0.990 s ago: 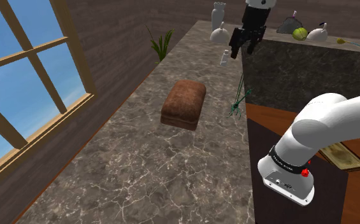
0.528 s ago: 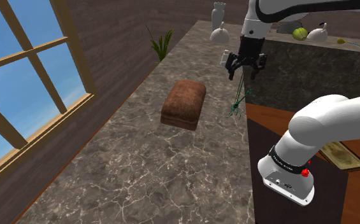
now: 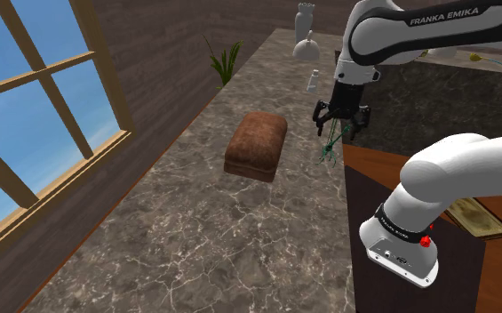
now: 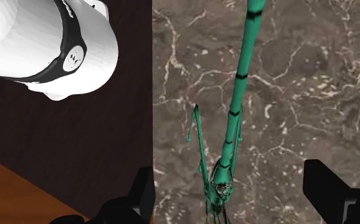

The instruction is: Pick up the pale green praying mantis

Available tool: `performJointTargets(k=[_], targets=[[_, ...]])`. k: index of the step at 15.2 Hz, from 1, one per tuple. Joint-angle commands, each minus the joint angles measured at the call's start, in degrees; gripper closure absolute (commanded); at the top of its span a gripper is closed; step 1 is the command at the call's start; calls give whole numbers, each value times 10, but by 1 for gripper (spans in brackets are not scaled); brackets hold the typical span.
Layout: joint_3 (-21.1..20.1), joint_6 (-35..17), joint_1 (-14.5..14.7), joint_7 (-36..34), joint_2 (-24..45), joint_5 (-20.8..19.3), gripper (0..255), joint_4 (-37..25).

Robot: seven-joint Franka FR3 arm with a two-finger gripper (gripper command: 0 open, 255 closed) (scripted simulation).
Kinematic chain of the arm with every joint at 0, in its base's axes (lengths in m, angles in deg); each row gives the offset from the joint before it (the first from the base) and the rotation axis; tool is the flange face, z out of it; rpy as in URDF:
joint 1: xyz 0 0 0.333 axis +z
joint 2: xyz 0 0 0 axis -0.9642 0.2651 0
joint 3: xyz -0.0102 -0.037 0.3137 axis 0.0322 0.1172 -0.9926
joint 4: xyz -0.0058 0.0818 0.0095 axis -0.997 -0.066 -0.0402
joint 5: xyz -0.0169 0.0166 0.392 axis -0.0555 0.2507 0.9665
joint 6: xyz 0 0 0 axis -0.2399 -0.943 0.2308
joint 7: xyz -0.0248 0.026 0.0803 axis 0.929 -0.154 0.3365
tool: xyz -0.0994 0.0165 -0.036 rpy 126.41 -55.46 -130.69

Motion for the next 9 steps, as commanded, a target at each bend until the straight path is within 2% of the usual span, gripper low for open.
performJointTargets(k=[1, 5, 6, 9], targets=[[-2, -17, 0, 0, 3, 3, 0, 15], [-4, -40, 1, 3, 10, 6, 0, 31], [-3, -39, 0, 4, 9, 5, 255, 30], [-4, -39, 1, 3, 10, 6, 255, 30]])
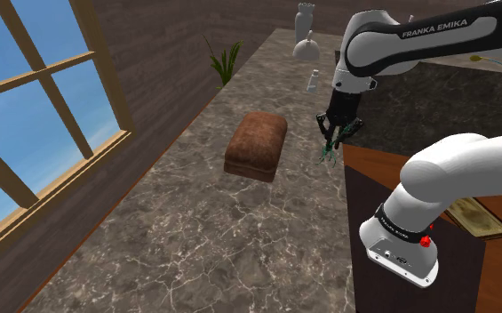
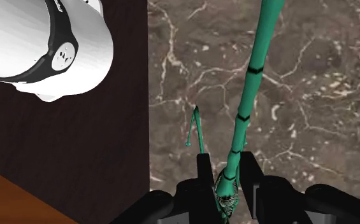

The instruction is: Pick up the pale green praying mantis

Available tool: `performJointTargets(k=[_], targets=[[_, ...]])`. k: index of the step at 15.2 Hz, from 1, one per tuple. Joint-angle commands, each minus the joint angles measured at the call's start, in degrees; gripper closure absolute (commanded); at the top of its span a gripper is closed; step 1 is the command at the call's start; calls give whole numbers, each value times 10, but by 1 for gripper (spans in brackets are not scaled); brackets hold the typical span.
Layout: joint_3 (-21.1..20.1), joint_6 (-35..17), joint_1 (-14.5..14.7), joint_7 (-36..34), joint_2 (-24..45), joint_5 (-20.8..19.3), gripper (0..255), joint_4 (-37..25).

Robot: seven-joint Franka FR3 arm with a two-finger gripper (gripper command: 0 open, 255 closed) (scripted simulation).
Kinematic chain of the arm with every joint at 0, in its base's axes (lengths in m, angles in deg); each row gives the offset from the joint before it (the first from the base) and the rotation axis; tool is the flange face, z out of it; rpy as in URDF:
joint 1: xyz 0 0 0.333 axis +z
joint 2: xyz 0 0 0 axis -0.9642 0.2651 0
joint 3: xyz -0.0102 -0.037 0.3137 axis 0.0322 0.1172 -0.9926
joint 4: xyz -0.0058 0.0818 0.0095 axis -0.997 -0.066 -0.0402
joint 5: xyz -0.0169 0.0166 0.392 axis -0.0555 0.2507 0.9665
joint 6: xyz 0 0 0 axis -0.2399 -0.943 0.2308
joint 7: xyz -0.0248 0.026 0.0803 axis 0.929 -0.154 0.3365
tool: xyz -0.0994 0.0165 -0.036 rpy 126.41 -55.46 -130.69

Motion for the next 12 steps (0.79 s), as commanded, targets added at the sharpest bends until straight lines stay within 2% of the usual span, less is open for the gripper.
performJointTargets(k=[1, 6, 12], targets=[[0, 0, 0, 0, 0, 0, 255, 0], [0, -2, 0, 0, 1, 0, 255, 1], [6, 51, -2, -6, -14, -7, 255, -37]])
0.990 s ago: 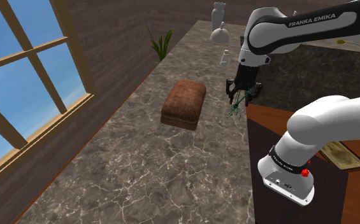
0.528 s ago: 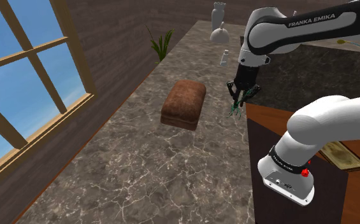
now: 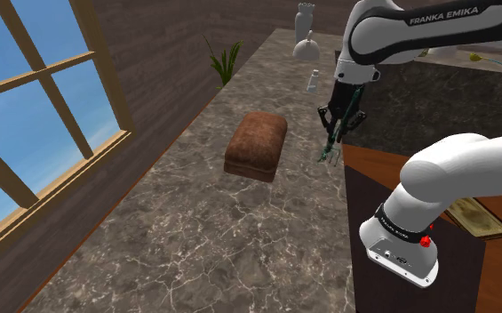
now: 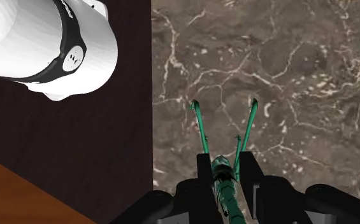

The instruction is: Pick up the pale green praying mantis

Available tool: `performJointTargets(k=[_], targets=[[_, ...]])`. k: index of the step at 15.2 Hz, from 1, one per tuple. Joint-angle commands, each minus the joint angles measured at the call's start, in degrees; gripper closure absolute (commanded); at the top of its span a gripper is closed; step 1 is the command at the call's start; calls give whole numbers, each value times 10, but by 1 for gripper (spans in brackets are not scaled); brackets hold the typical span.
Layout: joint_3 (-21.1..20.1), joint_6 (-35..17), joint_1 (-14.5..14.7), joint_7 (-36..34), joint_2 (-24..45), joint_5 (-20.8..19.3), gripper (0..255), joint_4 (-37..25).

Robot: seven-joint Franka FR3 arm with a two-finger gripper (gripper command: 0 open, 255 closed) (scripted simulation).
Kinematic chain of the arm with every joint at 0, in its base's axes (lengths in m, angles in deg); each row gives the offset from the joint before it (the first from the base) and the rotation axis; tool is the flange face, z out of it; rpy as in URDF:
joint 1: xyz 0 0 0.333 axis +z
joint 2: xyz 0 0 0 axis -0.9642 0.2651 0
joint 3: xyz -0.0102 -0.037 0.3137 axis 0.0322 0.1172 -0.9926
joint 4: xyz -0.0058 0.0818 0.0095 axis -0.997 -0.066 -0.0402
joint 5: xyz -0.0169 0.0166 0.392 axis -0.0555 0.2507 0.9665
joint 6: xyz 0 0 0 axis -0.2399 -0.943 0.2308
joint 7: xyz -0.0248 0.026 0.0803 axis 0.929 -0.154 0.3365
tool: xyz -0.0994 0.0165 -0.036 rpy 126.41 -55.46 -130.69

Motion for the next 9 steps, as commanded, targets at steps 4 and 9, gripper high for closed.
performJointTargets(k=[4, 9], targets=[[5, 46, -1, -6, -12, -5, 255, -34], [9, 85, -2, -11, -15, -10, 255, -70]])
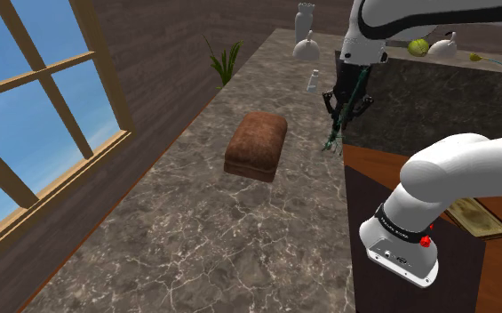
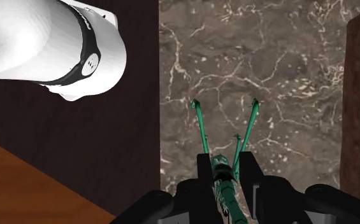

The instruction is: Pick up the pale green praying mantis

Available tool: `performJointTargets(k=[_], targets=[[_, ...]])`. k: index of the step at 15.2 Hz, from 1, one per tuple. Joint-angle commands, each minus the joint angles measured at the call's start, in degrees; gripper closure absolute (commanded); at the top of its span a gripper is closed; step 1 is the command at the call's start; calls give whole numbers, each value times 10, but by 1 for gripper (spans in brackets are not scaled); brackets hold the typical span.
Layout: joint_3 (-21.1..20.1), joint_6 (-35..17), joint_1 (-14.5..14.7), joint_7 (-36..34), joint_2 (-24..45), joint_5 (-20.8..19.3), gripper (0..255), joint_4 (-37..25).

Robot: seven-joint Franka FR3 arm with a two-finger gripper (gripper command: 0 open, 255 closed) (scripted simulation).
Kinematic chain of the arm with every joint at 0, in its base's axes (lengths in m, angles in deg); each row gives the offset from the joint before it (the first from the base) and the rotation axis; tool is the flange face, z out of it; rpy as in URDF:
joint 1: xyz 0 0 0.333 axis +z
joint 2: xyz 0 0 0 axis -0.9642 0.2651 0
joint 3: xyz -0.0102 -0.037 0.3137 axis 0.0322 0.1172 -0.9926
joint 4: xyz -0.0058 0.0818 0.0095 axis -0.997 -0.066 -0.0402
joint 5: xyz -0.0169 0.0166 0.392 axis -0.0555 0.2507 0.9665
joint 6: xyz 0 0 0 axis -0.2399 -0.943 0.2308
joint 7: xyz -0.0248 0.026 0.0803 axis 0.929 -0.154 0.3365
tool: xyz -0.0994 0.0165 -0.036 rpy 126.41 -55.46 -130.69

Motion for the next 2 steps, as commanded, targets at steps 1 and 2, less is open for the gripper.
performJointTargets(k=[1, 2], targets=[[2, 12, 0, -1, -3, -2, 255, -9], [2, 12, 0, -1, -3, -2, 255, -9]])
